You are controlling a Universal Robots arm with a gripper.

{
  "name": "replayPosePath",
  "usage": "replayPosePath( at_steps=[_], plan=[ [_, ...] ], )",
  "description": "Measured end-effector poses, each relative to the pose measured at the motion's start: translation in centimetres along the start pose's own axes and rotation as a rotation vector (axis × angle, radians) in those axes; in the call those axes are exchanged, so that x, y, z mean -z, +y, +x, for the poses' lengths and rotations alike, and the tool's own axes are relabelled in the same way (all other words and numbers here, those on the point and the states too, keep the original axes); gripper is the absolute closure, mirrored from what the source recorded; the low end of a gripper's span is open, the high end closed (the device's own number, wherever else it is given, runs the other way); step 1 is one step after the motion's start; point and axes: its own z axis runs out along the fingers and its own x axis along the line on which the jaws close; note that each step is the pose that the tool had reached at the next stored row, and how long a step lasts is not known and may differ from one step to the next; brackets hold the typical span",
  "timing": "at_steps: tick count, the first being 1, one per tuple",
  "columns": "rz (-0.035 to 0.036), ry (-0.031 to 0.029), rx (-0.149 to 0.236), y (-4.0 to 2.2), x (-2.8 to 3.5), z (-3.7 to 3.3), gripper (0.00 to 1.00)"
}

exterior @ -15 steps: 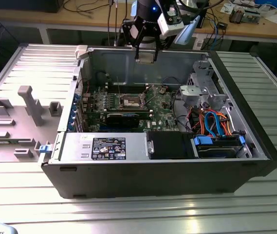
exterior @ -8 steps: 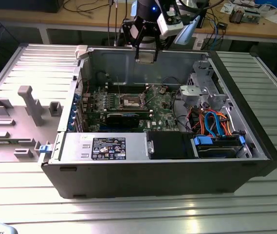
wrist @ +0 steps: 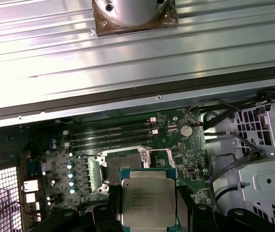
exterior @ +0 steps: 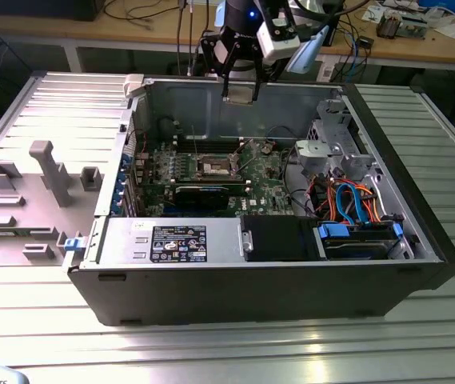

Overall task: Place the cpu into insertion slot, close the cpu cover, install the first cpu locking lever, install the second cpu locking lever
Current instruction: 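Place the cpu into insertion slot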

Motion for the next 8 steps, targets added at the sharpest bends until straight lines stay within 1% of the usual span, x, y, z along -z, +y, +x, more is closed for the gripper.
replayPosePath(
  at_steps=[8],
  plan=[
    [-0.0004, -0.0019, -0.020, 0.00, 0.00, 0.00, 0.46]
  ],
)
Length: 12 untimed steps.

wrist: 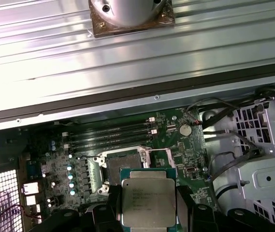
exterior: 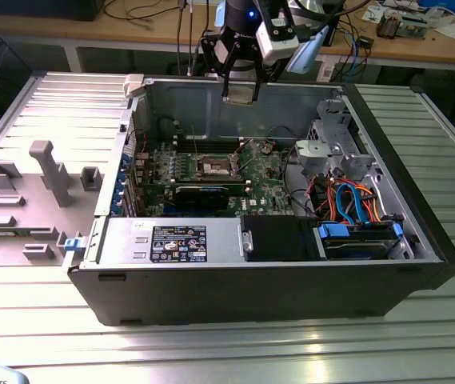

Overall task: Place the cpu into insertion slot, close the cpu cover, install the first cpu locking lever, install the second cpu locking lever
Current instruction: 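Place the cpu into insertion slot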

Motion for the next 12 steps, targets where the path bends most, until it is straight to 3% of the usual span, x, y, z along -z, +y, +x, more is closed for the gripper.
replayPosePath(
  at_steps=[12],
  plan=[
    [-0.0002, -0.0010, -0.011, 0.00, 0.00, 0.00, 0.46]
  ],
)
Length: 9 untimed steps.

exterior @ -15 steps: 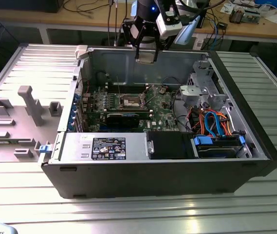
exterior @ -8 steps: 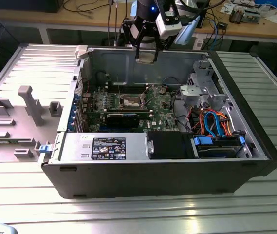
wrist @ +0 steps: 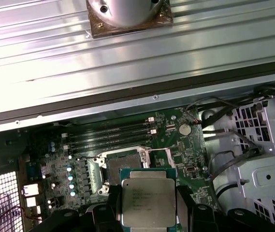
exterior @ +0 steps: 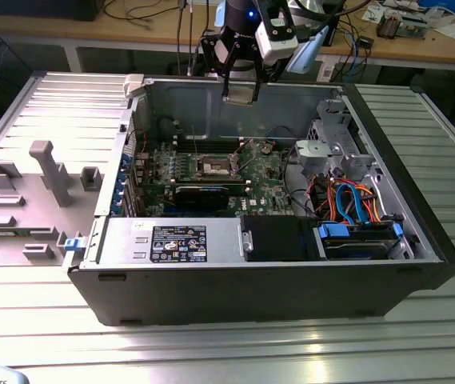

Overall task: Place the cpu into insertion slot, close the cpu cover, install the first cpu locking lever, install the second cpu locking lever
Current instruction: 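Place the cpu into insertion slot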

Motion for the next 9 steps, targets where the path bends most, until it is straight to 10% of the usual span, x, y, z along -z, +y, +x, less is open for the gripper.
replayPosePath(
  at_steps=[9],
  plan=[
    [0.0013, -0.0015, -0.013, 0.00, 0.00, 0.00, 0.46]
  ],
)
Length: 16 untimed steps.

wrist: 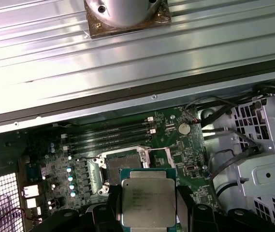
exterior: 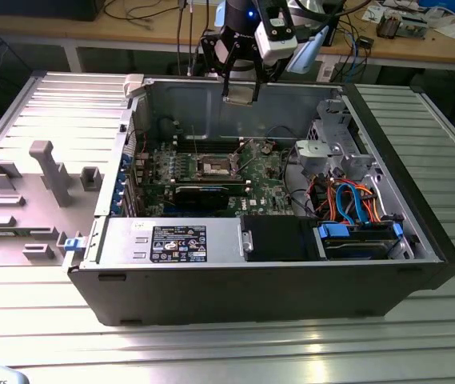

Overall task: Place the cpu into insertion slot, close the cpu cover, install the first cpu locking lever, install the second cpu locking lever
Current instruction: 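Place the cpu into insertion slot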

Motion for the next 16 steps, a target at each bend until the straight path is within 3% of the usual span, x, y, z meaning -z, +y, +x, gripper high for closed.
replayPosePath(
  at_steps=[16],
  plan=[
    [0.0006, -0.0029, -0.030, 0.00, 0.00, 0.00, 0.46]
  ],
)
